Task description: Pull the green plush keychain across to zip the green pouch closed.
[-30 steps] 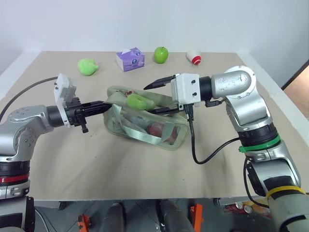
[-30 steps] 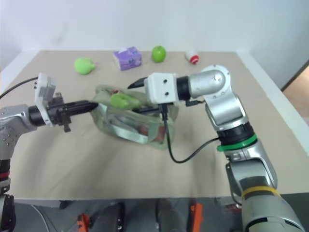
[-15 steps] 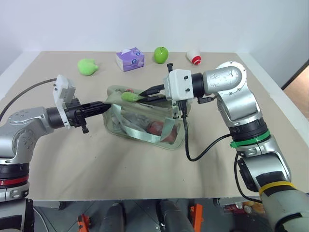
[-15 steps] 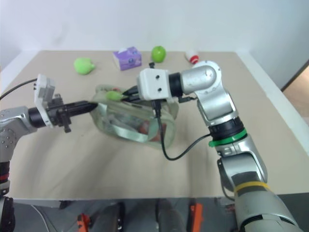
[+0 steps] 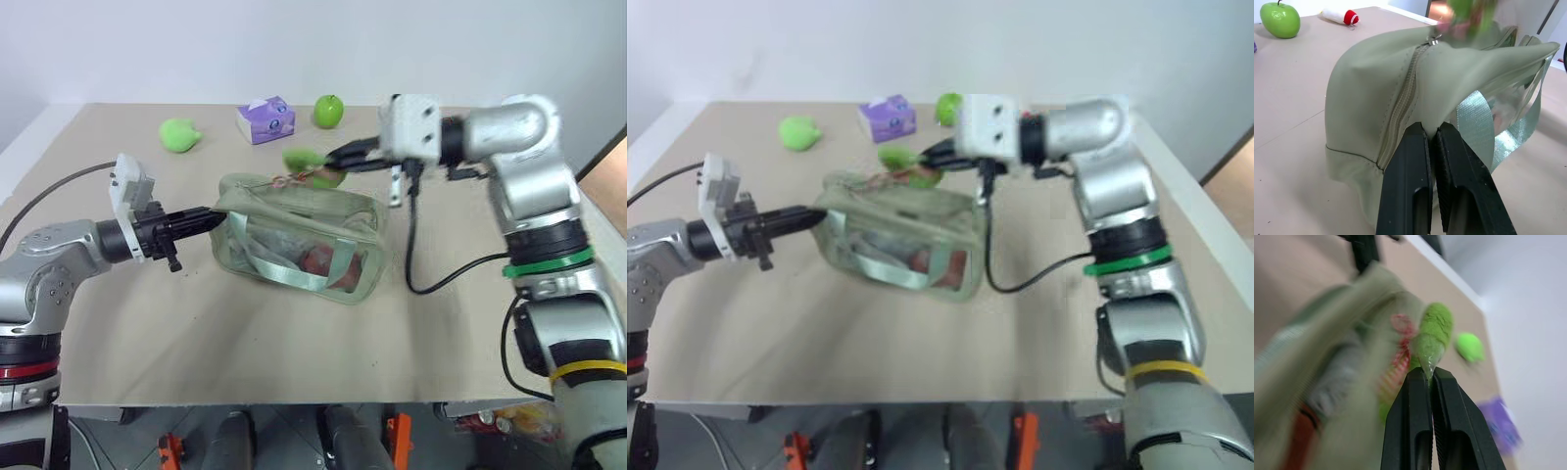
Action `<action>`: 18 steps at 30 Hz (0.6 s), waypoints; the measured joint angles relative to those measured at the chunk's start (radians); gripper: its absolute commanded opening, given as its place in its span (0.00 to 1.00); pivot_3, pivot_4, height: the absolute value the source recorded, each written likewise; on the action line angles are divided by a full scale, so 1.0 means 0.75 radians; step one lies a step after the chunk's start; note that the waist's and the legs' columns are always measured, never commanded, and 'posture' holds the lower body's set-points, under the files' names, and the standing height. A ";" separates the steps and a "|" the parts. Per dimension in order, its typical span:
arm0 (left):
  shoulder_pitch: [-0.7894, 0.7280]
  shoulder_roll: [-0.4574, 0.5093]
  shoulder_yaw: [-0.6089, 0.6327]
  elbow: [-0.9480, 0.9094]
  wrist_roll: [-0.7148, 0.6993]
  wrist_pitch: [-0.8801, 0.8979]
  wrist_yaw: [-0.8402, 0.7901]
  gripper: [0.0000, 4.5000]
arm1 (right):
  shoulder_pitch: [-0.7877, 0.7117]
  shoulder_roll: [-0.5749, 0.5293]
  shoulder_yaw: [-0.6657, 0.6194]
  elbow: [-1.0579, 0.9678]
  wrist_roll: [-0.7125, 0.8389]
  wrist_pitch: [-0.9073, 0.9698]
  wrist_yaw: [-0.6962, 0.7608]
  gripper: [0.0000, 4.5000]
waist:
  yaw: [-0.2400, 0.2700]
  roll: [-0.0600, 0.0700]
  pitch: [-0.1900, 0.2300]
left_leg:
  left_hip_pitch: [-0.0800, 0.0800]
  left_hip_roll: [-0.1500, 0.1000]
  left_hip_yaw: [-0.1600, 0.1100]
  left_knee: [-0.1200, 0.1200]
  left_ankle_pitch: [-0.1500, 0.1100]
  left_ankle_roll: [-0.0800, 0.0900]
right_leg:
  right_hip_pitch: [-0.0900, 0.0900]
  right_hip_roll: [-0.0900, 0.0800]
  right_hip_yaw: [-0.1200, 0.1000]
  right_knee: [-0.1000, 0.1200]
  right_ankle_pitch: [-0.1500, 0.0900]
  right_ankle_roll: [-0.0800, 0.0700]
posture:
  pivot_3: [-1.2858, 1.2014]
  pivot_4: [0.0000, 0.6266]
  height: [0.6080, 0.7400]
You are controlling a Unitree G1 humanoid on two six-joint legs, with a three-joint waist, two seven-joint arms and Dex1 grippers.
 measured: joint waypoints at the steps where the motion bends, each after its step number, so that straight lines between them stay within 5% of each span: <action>1: 0.000 -0.001 0.000 -0.003 -0.002 -0.001 0.001 0.00 | -0.002 -0.037 -0.021 0.005 0.014 0.010 0.008 0.01 | 0.000 0.000 0.000 | 0.000 0.000 0.000 -0.001 0.000 0.000 | 0.000 0.000 0.000 0.000 0.000 0.000 | 0.52 0.24 1.00; 18: -0.005 -0.019 -0.011 0.016 -0.011 -0.011 -0.021 0.00 | 0.320 -0.601 -0.129 -0.017 -0.059 -0.004 0.164 0.01 | 0.009 0.001 0.000 | 0.003 -0.001 0.003 -0.003 0.000 0.000 | 0.000 -0.002 0.002 -0.002 -0.001 0.000 | 0.52 0.24 1.00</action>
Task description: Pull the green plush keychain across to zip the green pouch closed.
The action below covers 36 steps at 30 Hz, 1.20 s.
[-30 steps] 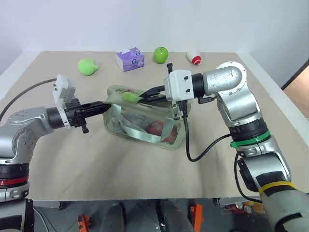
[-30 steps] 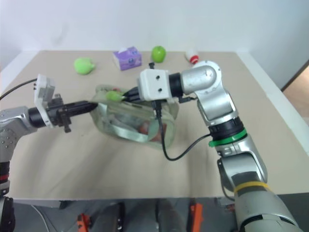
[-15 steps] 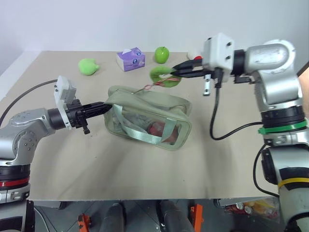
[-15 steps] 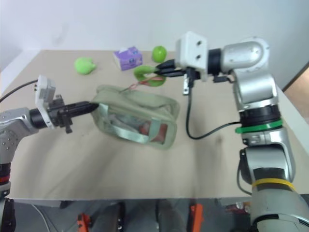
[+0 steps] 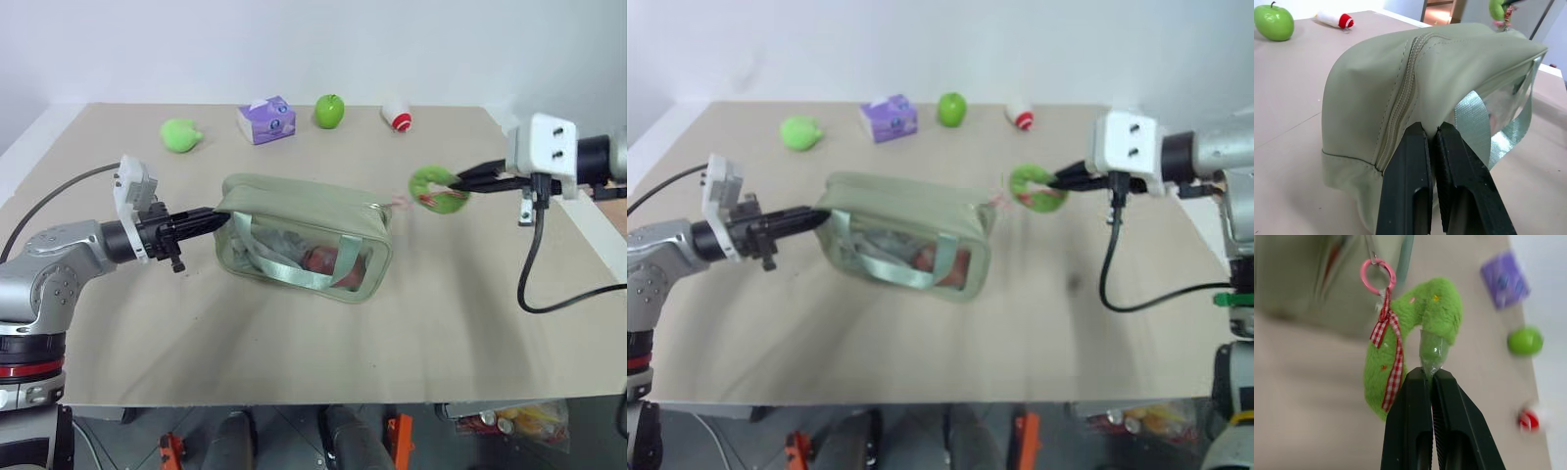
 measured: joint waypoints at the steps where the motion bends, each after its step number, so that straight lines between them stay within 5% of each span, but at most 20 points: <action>1: 0.000 0.000 0.000 0.000 0.000 0.001 -0.004 0.00 | 0.017 -0.021 0.000 0.003 -0.028 -0.027 -0.006 0.01 | 0.000 0.000 0.000 | 0.000 0.000 0.000 0.000 0.000 0.000 | 0.000 0.000 0.000 0.000 0.000 0.000 | 0.52 0.24 1.00; 9: 0.026 0.001 0.013 0.000 -0.003 0.006 0.001 0.00 | 0.209 -0.028 0.013 -0.161 -0.089 -0.053 -0.054 0.01 | -0.005 0.000 0.000 | 0.002 0.001 0.000 0.001 0.000 0.000 | 0.001 0.000 0.000 0.000 0.001 0.001 | 0.52 0.24 1.00; 13: 0.046 0.002 0.029 -0.009 -0.024 0.015 0.024 0.00 | 0.396 0.121 0.170 -0.355 -0.166 -0.045 -0.117 0.01 | -0.008 -0.002 -0.002 | 0.003 0.001 0.001 -0.001 0.000 0.000 | 0.001 0.001 0.001 0.001 0.000 0.000 | 0.52 0.24 1.00; 20: 0.072 0.002 0.042 -0.029 -0.051 0.040 0.058 0.00 | 0.385 0.277 0.352 -0.137 -0.479 -0.206 -0.350 0.01 | -0.015 -0.003 -0.002 | 0.006 0.001 0.002 0.004 0.000 0.000 | 0.005 0.000 0.002 0.001 0.002 0.002 | 0.52 0.24 1.00; 23: 0.081 0.002 0.043 -0.031 -0.054 0.046 0.081 0.00 | 0.363 0.319 0.379 -0.056 -0.526 -0.270 -0.402 0.01 | -0.020 -0.020 -0.013 | 0.014 0.002 0.002 0.004 0.000 -0.001 | 0.009 0.001 0.001 0.001 0.002 0.000 | 0.52 0.24 1.00; 36: 0.083 0.002 0.046 -0.043 -0.056 0.065 0.118 0.00 | 0.405 0.326 0.286 -0.079 -0.344 -0.082 -0.238 0.01 | -0.017 -0.023 -0.015 | 0.013 0.002 0.002 0.004 0.000 -0.001 | 0.011 0.000 0.001 -0.001 0.002 -0.002 | 0.52 0.24 1.00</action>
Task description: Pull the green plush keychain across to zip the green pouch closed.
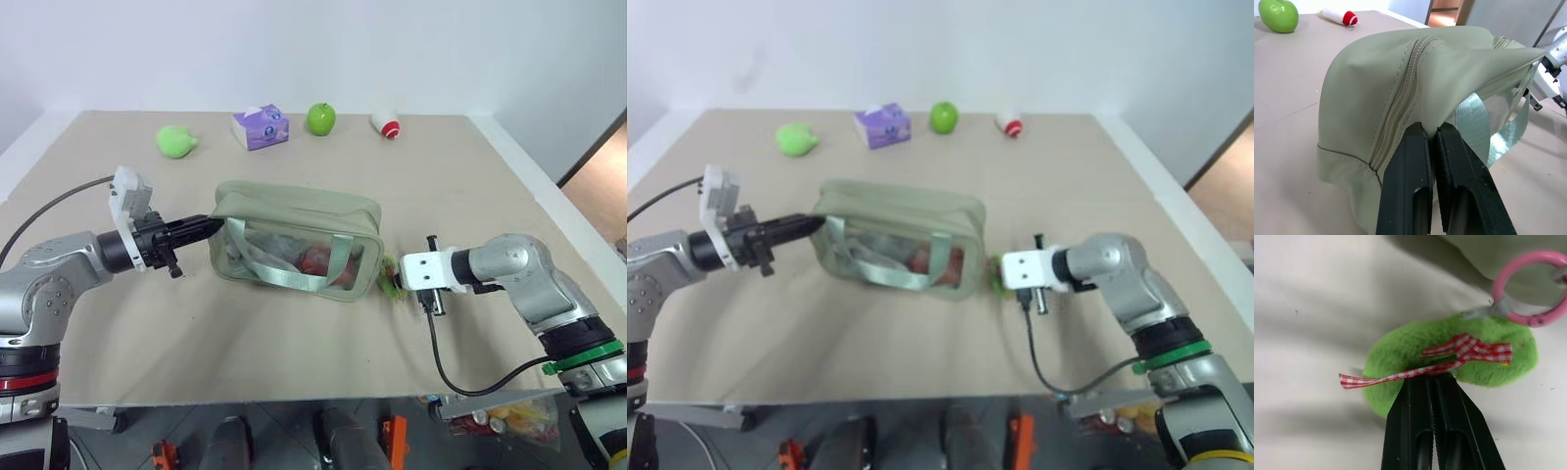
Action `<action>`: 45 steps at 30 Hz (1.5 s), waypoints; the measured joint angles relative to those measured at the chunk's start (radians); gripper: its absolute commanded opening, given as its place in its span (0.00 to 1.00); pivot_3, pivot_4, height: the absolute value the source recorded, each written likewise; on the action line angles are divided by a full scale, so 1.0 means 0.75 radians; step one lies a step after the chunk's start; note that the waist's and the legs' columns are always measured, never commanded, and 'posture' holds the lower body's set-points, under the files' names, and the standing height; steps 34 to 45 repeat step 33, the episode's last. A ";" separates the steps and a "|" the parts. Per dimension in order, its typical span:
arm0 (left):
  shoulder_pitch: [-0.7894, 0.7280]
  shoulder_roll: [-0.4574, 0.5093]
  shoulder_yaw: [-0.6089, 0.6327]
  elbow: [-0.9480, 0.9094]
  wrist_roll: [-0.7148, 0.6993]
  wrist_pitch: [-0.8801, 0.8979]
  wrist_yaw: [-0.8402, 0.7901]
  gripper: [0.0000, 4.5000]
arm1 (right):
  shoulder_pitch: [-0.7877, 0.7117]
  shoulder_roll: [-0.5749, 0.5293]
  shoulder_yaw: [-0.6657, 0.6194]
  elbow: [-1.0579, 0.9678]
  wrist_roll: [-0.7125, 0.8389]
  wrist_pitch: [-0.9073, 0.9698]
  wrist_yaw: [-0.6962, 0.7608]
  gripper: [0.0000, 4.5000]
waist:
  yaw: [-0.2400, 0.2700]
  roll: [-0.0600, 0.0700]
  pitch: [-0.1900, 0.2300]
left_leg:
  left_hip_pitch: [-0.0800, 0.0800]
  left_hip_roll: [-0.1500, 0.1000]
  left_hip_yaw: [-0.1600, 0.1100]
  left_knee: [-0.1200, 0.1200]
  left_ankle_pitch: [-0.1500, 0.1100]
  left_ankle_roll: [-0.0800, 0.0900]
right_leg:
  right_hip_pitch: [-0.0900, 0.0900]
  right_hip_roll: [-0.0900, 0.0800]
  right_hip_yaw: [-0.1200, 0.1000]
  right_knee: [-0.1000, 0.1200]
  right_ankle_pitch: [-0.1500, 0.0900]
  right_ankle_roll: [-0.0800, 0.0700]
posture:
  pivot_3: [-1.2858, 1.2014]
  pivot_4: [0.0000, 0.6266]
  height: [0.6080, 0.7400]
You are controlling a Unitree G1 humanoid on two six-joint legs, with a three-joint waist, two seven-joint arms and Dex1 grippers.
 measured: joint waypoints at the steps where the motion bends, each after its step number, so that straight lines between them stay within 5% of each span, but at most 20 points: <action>1: 0.000 0.000 0.009 0.000 0.000 0.000 0.015 0.00 | 0.007 0.001 -0.065 -0.005 0.146 0.132 0.078 0.01 | 0.001 0.001 0.001 | -0.002 0.000 0.001 -0.004 0.000 0.000 | -0.003 0.000 0.001 0.000 0.001 0.001 | 0.52 0.24 1.00; 5: 0.010 0.001 0.024 -0.002 0.003 -0.002 0.038 0.00 | 0.015 -0.020 -0.222 -0.048 0.397 0.360 0.170 0.01 | 0.002 0.001 0.001 | -0.003 0.000 -0.001 -0.012 0.000 0.000 | -0.006 0.001 0.000 0.000 -0.002 -0.001 | 0.52 0.24 1.00; 7: 0.027 0.000 0.042 -0.005 0.001 -0.004 0.051 0.19 | 0.047 -0.040 -0.316 -0.081 0.518 0.458 0.201 0.00 | 0.002 0.001 0.001 | -0.003 0.000 -0.003 -0.014 0.000 0.000 | -0.006 0.003 -0.001 0.000 -0.003 -0.002 | 0.52 0.24 1.00; 18: 0.029 -0.017 0.060 0.030 -0.027 0.038 0.119 1.00 | 0.075 -0.030 -0.414 -0.073 0.690 0.683 0.138 0.84 | 0.000 0.002 0.001 | -0.003 0.000 -0.002 -0.010 0.000 0.000 | -0.006 0.003 0.000 0.000 -0.002 0.000 | 0.52 0.24 1.00; 19: 0.029 -0.001 0.068 0.038 -0.021 0.038 0.124 1.00 | 0.071 -0.030 -0.437 -0.058 0.712 0.702 0.123 0.91 | -0.001 0.002 0.001 | -0.003 0.000 -0.002 -0.010 0.000 0.000 | -0.006 0.003 0.001 0.000 -0.002 0.000 | 0.52 0.24 1.00; 30: 0.338 0.093 0.426 0.052 -0.080 0.061 0.124 1.00 | 0.225 -0.091 -0.758 -0.140 0.927 0.912 0.038 0.91 | 0.001 0.003 0.001 | -0.004 0.000 -0.002 -0.016 -0.002 0.000 | -0.009 0.002 0.000 0.000 -0.007 -0.003 | 0.52 0.24 1.00; 45: 0.382 0.074 0.449 0.045 -0.108 0.070 0.145 1.00 | 0.295 -0.091 -0.794 -0.225 0.968 0.962 -0.007 0.91 | 0.002 0.003 0.001 | -0.005 0.000 -0.002 -0.014 -0.002 0.000 | -0.008 0.001 0.000 0.000 -0.006 -0.003 | 0.52 0.24 1.00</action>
